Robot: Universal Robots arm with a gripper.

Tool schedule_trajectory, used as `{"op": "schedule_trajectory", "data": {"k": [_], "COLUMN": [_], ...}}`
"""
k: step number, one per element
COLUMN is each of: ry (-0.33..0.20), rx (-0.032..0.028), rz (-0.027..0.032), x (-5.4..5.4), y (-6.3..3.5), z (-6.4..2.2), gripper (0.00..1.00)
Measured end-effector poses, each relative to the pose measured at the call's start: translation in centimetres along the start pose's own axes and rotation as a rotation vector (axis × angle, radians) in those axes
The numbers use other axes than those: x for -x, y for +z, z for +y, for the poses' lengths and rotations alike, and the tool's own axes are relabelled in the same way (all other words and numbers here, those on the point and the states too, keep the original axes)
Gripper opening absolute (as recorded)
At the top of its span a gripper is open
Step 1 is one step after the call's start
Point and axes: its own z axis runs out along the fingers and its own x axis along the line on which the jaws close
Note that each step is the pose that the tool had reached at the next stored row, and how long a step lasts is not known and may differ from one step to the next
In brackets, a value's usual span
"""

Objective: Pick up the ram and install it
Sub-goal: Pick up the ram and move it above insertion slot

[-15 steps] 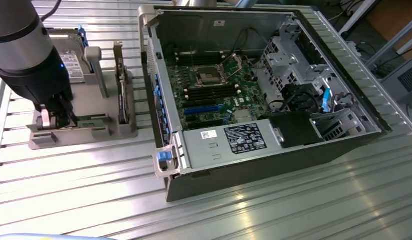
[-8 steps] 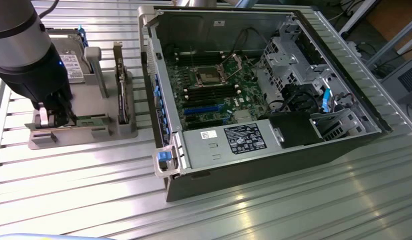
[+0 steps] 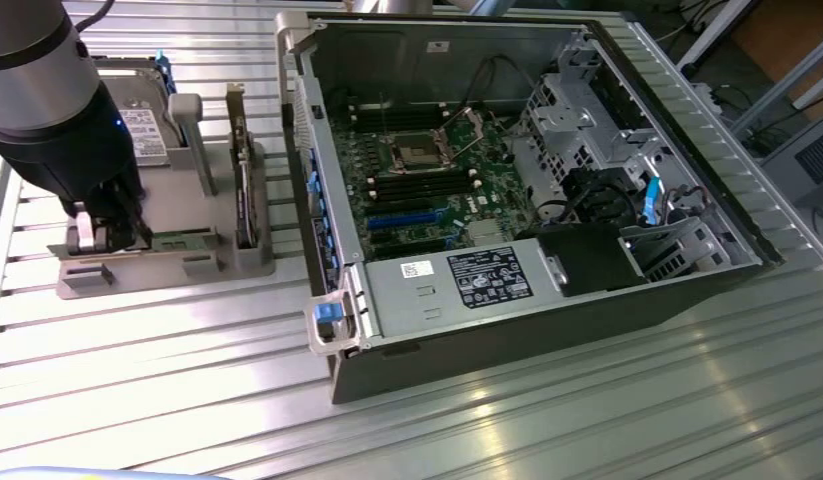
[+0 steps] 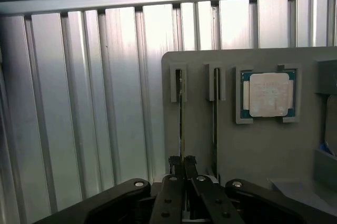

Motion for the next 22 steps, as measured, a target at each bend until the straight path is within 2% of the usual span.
{"op": "schedule_trajectory", "data": {"k": [22], "ry": [0.000], "rx": [0.0000], "rz": [0.0004], "x": [-0.1], "y": [-2.33], "z": [-0.09], "gripper": [0.12]}}
